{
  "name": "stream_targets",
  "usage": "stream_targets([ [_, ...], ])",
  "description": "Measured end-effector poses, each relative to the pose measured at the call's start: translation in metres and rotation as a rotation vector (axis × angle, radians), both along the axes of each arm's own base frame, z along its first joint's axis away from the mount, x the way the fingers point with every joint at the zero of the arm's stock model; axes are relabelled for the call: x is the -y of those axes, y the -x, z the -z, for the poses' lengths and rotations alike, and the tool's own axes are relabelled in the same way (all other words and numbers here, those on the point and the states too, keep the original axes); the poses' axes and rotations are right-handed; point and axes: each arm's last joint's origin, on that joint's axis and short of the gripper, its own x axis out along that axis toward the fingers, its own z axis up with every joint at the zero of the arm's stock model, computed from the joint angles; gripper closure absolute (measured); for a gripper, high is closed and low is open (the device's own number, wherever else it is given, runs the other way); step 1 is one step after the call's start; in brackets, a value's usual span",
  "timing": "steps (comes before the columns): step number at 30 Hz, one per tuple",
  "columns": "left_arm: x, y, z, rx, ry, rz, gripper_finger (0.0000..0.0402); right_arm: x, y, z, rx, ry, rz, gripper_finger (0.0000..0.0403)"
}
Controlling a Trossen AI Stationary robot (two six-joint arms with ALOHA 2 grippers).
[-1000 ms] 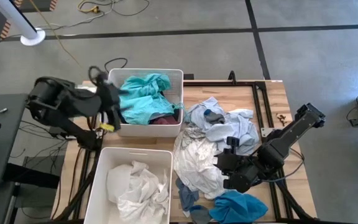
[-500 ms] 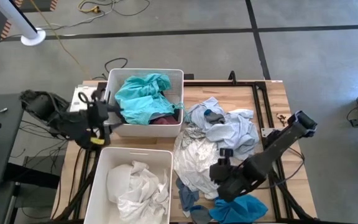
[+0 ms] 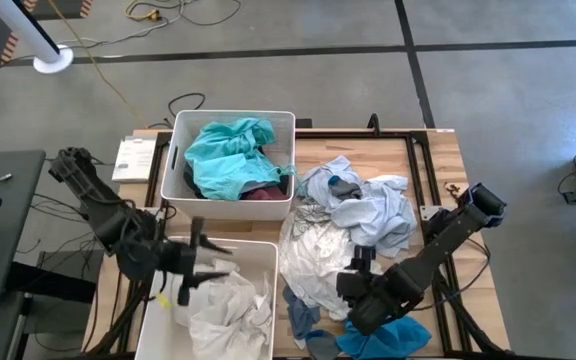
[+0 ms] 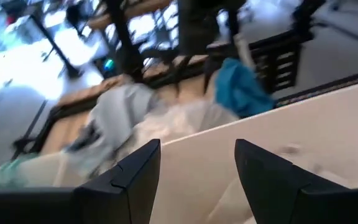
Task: Sort clothes
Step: Put the white dress into the bottom white laundry bin
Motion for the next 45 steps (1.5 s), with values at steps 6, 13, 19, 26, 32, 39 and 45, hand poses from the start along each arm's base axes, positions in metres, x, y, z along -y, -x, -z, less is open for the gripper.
stream_targets([
  [6, 0.016, 0.000, 0.022, 0.080, 0.008, 0.133, 0.0201, 0.006, -0.001, 0.000, 0.014, 0.022, 0.075, 0.0130],
  [13, 0.021, 0.002, 0.026, 0.109, 0.003, 0.172, 0.0201, 0.013, -0.012, 0.009, 0.054, -0.007, 0.084, 0.0130],
  [19, 0.030, -0.004, 0.031, 0.113, -0.027, 0.224, 0.0201, 0.025, -0.017, 0.044, 0.036, -0.022, 0.103, 0.0130],
  [26, 0.039, -0.012, 0.042, 0.086, -0.062, 0.229, 0.0201, 0.037, -0.021, 0.083, 0.061, -0.114, 0.108, 0.0130],
  [32, 0.043, -0.015, 0.048, 0.067, -0.078, 0.231, 0.0201, 0.050, -0.017, 0.112, 0.077, -0.179, 0.156, 0.0132],
  [39, 0.043, -0.015, 0.047, 0.071, -0.082, 0.230, 0.0201, 0.061, -0.012, 0.130, 0.111, -0.218, 0.220, 0.0167],
  [45, 0.043, -0.016, 0.047, 0.071, -0.082, 0.230, 0.0201, 0.063, -0.012, 0.134, 0.116, -0.237, 0.216, 0.0313],
])
